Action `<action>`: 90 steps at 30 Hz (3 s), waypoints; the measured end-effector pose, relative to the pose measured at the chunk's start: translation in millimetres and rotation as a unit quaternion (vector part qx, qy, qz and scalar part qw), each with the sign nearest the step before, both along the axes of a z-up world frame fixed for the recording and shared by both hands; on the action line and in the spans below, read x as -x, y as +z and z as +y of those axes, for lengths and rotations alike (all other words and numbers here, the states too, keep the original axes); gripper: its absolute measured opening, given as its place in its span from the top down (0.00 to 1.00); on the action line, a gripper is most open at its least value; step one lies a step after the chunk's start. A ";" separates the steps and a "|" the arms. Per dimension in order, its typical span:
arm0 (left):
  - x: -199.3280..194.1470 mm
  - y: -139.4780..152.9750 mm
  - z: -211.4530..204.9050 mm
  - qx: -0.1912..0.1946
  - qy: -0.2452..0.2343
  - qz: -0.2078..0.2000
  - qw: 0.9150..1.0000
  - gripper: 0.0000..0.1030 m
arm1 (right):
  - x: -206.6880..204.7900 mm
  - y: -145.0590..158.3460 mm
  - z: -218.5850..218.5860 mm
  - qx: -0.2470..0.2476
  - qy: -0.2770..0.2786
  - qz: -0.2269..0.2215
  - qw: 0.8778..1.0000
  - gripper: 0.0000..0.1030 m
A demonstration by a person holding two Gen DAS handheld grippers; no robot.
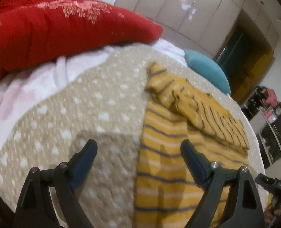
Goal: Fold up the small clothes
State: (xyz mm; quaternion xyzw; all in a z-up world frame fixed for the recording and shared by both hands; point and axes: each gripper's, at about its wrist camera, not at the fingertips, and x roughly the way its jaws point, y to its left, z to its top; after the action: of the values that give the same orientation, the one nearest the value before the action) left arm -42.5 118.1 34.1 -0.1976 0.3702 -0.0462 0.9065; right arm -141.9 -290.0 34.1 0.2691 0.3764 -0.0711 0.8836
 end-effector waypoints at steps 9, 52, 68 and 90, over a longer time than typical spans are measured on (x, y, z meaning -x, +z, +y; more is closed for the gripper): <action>31.0 -8.8 -18.5 -0.038 -0.012 0.066 0.997 0.12 | 35.8 -36.8 -9.4 -0.087 0.015 -0.044 0.995 0.41; 82.4 -34.5 -26.0 0.196 -0.139 0.056 0.969 0.41 | 56.9 -73.9 45.4 -0.219 0.155 -0.111 0.957 0.42; 73.8 -16.6 -34.5 0.107 -0.099 0.086 0.985 0.90 | 45.1 -66.3 71.4 -0.141 0.127 -0.046 0.981 0.88; 106.0 25.7 -40.5 0.071 -0.134 0.040 0.988 0.91 | 96.7 -16.2 62.9 -0.113 0.160 -0.082 0.977 0.91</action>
State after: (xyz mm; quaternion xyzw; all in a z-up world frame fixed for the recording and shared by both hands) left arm -148.4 77.6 59.9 -0.2114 0.4252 -0.1855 0.8603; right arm -238.6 -227.0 17.9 0.3086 0.3467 0.1367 0.8751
